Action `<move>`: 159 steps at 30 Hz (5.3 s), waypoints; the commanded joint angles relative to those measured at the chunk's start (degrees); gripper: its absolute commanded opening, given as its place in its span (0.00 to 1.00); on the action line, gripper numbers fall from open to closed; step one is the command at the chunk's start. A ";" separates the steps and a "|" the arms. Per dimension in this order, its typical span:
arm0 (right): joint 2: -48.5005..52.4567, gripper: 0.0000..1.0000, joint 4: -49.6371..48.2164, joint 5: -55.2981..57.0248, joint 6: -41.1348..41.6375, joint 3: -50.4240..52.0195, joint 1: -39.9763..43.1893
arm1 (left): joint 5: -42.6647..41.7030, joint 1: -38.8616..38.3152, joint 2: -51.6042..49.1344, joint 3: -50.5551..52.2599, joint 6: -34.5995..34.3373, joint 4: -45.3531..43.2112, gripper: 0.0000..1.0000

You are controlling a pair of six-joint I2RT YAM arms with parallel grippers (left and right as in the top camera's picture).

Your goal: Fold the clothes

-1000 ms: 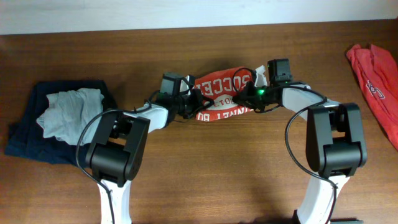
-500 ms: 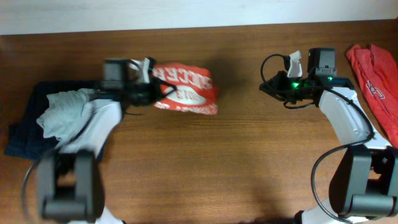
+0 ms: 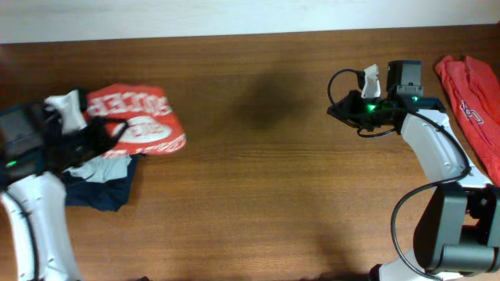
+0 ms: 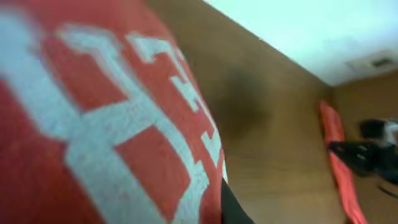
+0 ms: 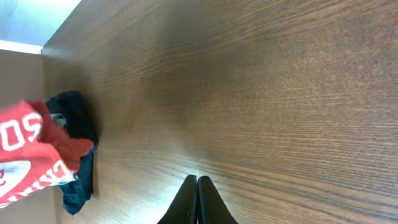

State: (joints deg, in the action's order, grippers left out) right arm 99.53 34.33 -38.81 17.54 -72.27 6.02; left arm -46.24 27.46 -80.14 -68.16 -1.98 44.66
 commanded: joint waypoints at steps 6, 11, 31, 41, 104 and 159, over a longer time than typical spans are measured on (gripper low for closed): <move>-1.20 0.04 0.00 0.33 -0.66 -0.55 0.00 | -1.14 9.99 -1.84 -0.24 21.00 2.08 0.00; -1.20 0.04 0.55 0.33 0.11 -0.55 0.00 | -6.12 9.11 -5.27 -0.31 27.26 0.57 0.00; -1.20 0.04 2.36 0.50 2.49 -0.57 0.00 | 1.60 -6.60 -10.32 -9.57 30.75 1.11 0.00; -1.20 0.04 4.11 0.52 2.89 -0.57 0.00 | 8.28 5.86 -21.49 -9.70 32.20 3.63 0.00; -1.66 0.04 7.96 2.25 -1.90 -0.74 0.02 | 33.33 4.44 -27.87 -23.76 7.69 4.94 0.13; -42.66 0.99 28.57 3.32 -28.04 -5.18 0.24 | 40.09 -45.68 -11.02 -56.48 21.79 48.94 0.99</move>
State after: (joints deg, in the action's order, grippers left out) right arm 61.63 62.83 -33.82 -3.90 -77.01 6.13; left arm -6.57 -18.04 -92.55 -125.03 19.14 93.65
